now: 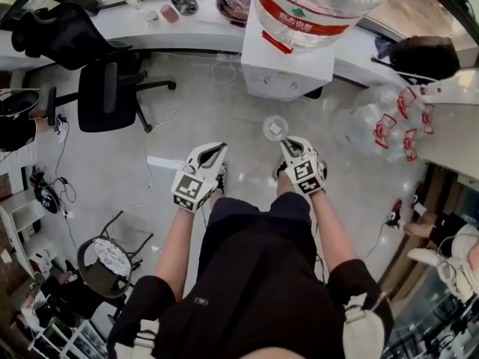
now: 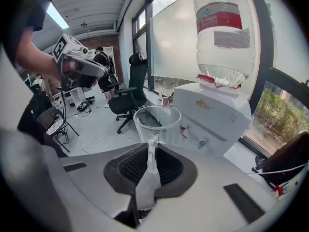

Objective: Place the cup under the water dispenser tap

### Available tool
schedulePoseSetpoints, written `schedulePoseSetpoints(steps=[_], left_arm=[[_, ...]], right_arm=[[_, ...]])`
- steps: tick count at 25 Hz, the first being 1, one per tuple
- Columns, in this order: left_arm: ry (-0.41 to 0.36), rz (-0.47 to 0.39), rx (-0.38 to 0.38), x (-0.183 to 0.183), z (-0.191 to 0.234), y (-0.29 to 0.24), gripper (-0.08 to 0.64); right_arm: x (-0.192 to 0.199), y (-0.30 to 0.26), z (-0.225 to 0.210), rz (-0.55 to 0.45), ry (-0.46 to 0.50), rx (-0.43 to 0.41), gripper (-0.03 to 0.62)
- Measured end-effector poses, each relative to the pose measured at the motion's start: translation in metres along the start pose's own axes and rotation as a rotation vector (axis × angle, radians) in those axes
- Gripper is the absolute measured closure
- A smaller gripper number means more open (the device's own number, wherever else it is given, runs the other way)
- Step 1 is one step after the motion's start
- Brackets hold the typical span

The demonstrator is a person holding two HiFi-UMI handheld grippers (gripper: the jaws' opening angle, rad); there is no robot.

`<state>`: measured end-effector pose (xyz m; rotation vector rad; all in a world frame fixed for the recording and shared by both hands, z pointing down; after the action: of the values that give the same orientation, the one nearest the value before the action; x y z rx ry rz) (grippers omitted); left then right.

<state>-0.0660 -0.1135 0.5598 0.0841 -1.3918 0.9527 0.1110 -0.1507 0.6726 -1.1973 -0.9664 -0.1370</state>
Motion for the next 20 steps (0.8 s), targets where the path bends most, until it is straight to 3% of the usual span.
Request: schedulePoseSetpoints(steps=[13,20], left_arm=[[0.047,0.087,0.034,0.06,0.019,-0.025,0.56],[0.057,0.092,0.028,0.085,0.041,-0.029,0.56]], right_arm=[[0.052,-0.101,-0.025,0.048,-0.071,0.027,0.566],[0.078,-0.159,-0.027,0.073,-0.105,0.046,0.566]])
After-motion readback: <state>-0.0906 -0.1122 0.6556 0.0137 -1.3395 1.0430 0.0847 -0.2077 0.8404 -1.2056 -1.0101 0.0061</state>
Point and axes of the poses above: the fingertips, and each gripper's own axes: y backward along the fingers, z to its left, x out of its underside, the point moved 1 cm from there along y, backward along the fingers, and after that the axes turned 4 degrees about x, right-handed, at the moved point
